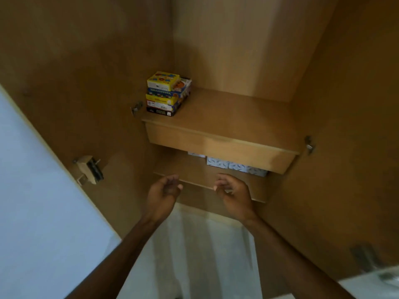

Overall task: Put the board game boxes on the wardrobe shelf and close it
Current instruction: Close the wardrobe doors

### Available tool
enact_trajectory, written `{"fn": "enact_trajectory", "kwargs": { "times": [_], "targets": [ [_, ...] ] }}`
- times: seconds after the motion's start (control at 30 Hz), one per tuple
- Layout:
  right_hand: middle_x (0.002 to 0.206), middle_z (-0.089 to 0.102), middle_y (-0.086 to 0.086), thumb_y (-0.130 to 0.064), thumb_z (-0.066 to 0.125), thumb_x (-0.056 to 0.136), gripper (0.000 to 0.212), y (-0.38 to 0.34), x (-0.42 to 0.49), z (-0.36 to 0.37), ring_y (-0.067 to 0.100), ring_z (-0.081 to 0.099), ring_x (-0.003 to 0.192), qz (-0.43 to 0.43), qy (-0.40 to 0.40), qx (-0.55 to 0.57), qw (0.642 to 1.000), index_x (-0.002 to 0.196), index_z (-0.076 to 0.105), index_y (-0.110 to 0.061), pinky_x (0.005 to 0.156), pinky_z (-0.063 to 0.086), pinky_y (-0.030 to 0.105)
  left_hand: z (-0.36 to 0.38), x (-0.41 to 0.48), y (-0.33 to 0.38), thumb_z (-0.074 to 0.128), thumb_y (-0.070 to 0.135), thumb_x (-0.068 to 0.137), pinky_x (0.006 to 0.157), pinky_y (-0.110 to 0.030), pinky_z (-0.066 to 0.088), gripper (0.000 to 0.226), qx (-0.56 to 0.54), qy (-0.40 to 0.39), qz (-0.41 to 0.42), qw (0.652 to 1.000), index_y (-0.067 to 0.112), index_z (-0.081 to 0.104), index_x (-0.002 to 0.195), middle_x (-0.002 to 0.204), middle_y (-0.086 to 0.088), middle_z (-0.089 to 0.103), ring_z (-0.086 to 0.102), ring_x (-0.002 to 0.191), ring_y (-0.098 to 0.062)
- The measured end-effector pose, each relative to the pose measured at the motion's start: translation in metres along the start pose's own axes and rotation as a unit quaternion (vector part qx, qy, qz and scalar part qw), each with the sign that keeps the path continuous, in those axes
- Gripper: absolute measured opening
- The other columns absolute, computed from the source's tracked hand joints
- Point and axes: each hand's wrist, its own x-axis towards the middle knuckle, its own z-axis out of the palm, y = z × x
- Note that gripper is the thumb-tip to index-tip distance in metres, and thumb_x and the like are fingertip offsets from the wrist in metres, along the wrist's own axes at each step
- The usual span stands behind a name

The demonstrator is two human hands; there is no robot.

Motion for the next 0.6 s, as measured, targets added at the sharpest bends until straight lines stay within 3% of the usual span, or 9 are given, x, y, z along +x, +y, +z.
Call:
{"fn": "enact_trajectory", "kwargs": {
  "times": [0.13,0.23,0.3,0.4,0.53,0.6],
  "targets": [
    [0.089,0.072,-0.009,-0.013,0.068,0.086,0.025,0.010,-0.076,-0.064,-0.001,0.064,0.083,0.003,-0.008,0.007,1.000,0.102,0.066,-0.032,0.075,0.049,0.016,0.048,-0.062,0.005,0.069,0.009,0.086,0.087,-0.030,0.054,0.027,0.011,-0.025,0.016,1.000,0.028,0.066,0.104,0.107,0.003,0.070,0.066,0.100,-0.015],
    [0.093,0.073,-0.007,-0.014,0.066,0.087,0.021,0.020,-0.132,-0.115,0.001,0.064,0.084,0.024,-0.006,0.013,1.000,0.105,0.069,-0.024,0.079,0.051,0.020,0.089,-0.106,0.017,0.068,0.005,0.086,0.089,-0.032,0.053,0.025,0.002,-0.030,0.014,0.999,0.018,0.067,0.106,0.105,-0.001,0.070,0.065,0.095,-0.013],
    [0.092,0.073,-0.008,-0.014,0.066,0.088,0.019,0.027,-0.170,-0.152,0.000,0.064,0.083,0.032,0.005,0.007,0.999,0.105,0.070,-0.021,0.077,0.050,0.016,0.121,-0.138,0.029,0.067,0.004,0.086,0.091,-0.029,0.051,0.025,-0.012,-0.043,0.012,0.999,0.012,0.066,0.109,0.104,0.000,0.069,0.064,0.093,-0.009],
    [0.092,0.073,-0.008,-0.015,0.067,0.087,0.017,0.042,-0.211,-0.207,0.000,0.065,0.082,0.043,0.036,-0.020,0.998,0.102,0.072,-0.022,0.072,0.049,0.011,0.167,-0.174,0.046,0.066,0.005,0.087,0.085,-0.018,0.051,0.025,-0.020,-0.078,0.029,0.996,0.013,0.066,0.110,0.102,0.005,0.068,0.063,0.093,-0.004],
    [0.087,0.071,-0.005,-0.011,0.068,0.085,0.013,0.057,-0.241,-0.279,0.000,0.065,0.077,0.039,0.143,-0.096,0.984,0.095,0.073,-0.018,0.068,0.046,0.005,0.233,-0.212,0.080,0.065,0.003,0.088,0.076,-0.007,0.049,0.028,-0.016,-0.134,0.078,0.988,0.010,0.064,0.115,0.105,0.004,0.066,0.062,0.094,-0.005],
    [0.085,0.070,-0.004,-0.008,0.064,0.086,0.012,0.062,-0.239,-0.309,0.008,0.065,0.077,0.034,0.211,-0.121,0.969,0.091,0.072,-0.016,0.074,0.049,0.012,0.264,-0.222,0.095,0.062,0.001,0.088,0.079,-0.009,0.050,0.028,0.011,-0.169,0.117,0.979,0.010,0.064,0.115,0.110,0.000,0.066,0.062,0.097,-0.011]
  ]
}}
